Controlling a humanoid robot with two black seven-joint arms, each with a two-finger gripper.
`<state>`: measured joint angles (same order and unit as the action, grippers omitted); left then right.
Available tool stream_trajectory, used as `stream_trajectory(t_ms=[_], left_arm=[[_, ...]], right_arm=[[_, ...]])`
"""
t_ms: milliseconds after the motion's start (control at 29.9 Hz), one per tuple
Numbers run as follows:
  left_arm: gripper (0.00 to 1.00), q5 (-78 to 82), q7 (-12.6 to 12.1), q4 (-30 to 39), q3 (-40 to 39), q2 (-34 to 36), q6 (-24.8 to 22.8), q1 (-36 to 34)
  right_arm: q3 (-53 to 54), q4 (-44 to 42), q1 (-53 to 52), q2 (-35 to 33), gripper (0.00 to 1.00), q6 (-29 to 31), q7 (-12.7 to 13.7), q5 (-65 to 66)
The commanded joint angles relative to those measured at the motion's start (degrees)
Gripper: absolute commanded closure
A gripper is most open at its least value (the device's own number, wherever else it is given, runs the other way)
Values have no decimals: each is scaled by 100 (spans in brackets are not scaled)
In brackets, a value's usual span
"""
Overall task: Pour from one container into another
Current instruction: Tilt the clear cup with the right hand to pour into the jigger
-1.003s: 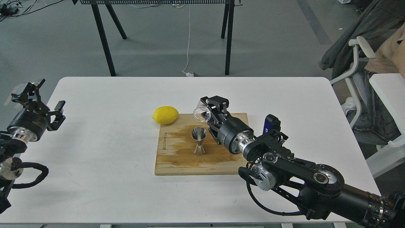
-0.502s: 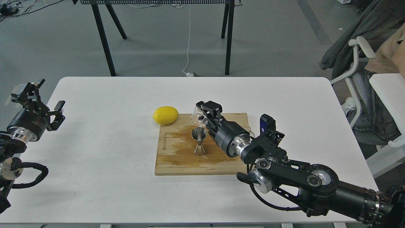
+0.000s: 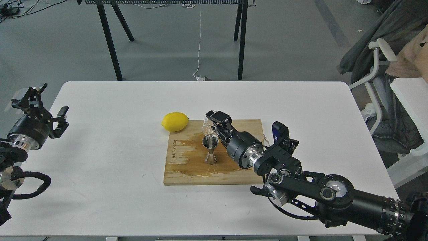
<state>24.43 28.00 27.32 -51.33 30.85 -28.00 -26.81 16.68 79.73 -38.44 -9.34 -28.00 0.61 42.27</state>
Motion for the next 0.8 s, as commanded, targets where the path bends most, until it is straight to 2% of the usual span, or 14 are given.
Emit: stream_trajectory(t_ms=[0, 769], left_arm=[[1, 0, 0, 2, 0, 0, 0, 0], [1, 0, 0, 2, 0, 9, 0, 0]], right_arm=[[-15, -28, -32, 3, 60, 0, 0, 18], [-384, -239, -269, 20, 60, 0, -17, 185]])
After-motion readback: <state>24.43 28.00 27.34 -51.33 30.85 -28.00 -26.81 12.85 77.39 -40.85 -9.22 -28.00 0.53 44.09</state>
